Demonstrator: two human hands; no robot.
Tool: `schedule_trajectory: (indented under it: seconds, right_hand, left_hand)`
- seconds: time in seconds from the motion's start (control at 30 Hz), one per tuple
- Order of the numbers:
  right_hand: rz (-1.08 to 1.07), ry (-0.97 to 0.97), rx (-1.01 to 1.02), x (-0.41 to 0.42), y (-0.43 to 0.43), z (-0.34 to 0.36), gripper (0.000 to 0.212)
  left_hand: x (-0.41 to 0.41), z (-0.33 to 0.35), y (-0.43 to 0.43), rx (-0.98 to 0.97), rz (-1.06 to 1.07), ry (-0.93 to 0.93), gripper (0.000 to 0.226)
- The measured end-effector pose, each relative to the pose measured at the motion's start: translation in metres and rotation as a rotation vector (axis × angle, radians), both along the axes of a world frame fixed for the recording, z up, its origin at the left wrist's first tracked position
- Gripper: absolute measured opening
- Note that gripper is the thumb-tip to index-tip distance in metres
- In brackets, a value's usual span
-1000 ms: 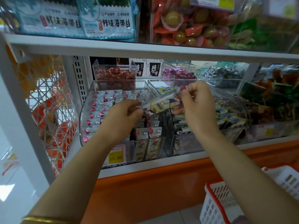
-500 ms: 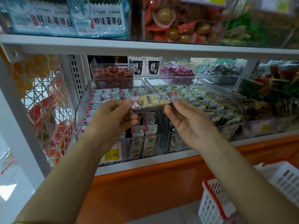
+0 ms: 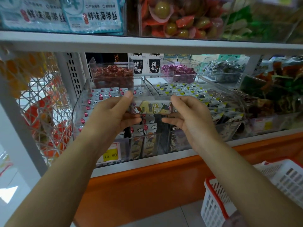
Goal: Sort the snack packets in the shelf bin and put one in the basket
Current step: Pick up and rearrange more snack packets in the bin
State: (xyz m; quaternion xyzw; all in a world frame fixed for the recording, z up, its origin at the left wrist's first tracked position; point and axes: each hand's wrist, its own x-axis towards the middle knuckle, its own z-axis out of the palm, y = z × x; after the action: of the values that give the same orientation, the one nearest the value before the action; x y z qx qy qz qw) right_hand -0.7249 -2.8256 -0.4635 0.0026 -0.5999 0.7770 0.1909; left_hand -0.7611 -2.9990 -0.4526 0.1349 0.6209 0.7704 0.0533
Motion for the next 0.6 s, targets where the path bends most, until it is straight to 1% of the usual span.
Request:
schedule_trajectory:
  seconds: [0.07, 0.13, 0.2, 0.3, 0.43, 0.5, 0.6]
  right_hand:
    - [-0.010, 0.019, 0.040, 0.0005, 0.0004, 0.0002, 0.004]
    - [0.000, 0.017, 0.048, 0.0003, 0.0005, 0.0011, 0.011]
    - [-0.004, 0.018, 0.125, 0.0006, -0.0003, 0.0012, 0.017]
    - [-0.023, 0.045, 0.236, 0.0029, -0.0018, -0.0003, 0.013]
    - [-0.078, 0.067, 0.291, 0.0048, -0.0013, 0.0005, 0.010]
    - [-0.145, 0.089, 0.355, 0.0043, -0.0004, 0.0006, 0.015]
    - [-0.226, 0.117, 0.504, 0.0040, -0.0004, 0.0014, 0.023]
  left_hand:
    - [0.0009, -0.0008, -0.0001, -0.036, 0.017, 0.031, 0.024]
    - [0.0010, -0.0008, -0.0010, -0.059, 0.013, 0.047, 0.013]
    - [0.0014, -0.0013, -0.0012, -0.082, -0.005, 0.066, 0.015]
    - [0.0030, -0.0008, -0.0010, -0.152, -0.001, 0.124, 0.021]
    - [0.0058, 0.0010, -0.0037, -0.265, 0.011, 0.190, 0.026]
    - [0.0074, 0.0030, -0.0031, -0.334, 0.004, 0.221, 0.027]
    - [0.0088, 0.0046, 0.0015, -0.356, -0.007, 0.182, 0.020]
